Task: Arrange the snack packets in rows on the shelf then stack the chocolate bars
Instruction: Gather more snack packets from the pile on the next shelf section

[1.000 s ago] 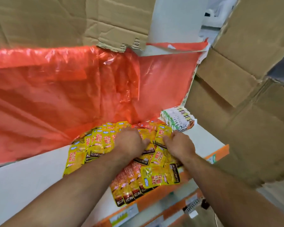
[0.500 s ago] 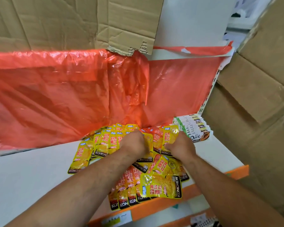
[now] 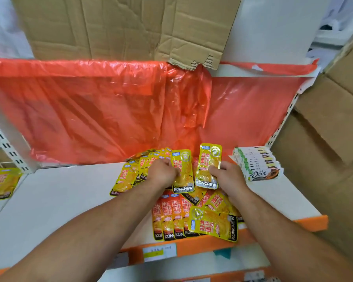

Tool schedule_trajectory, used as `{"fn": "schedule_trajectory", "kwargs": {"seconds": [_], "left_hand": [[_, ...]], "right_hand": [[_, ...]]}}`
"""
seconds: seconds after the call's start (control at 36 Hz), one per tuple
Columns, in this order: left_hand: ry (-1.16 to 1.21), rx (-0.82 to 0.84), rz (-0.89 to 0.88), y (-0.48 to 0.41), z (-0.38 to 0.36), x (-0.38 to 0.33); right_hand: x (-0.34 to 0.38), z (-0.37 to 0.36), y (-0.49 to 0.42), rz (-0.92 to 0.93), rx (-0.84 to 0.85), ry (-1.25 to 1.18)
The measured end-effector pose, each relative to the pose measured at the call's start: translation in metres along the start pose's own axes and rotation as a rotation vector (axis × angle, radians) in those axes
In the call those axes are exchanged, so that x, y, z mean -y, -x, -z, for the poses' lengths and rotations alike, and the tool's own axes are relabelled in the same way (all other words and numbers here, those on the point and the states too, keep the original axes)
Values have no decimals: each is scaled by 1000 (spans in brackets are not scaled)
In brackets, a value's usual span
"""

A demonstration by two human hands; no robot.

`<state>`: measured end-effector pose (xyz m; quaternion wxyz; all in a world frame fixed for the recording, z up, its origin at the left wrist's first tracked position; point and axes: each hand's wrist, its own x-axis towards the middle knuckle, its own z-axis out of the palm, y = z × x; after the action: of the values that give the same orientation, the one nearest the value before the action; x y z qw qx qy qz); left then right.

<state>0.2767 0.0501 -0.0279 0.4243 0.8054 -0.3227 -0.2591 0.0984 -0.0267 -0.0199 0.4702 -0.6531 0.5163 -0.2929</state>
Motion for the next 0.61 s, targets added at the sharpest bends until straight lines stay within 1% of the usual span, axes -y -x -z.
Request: {"fn": "schedule_trajectory", "kwargs": {"seconds": [0.08, 0.19, 0.39, 0.56, 0.61], "left_hand": [[143, 11, 49, 4, 11, 15], [211, -40, 82, 11, 35, 31], [278, -69, 92, 37, 99, 61], [278, -138, 116, 68, 165, 111], [294, -160, 131, 80, 188, 132]], "right_hand": [[-1, -17, 9, 26, 62, 9], [7, -40, 21, 54, 104, 26], [37, -89, 53, 93, 209, 32], [57, -152, 98, 201, 270, 98], [62, -176, 116, 207, 299, 92]]}}
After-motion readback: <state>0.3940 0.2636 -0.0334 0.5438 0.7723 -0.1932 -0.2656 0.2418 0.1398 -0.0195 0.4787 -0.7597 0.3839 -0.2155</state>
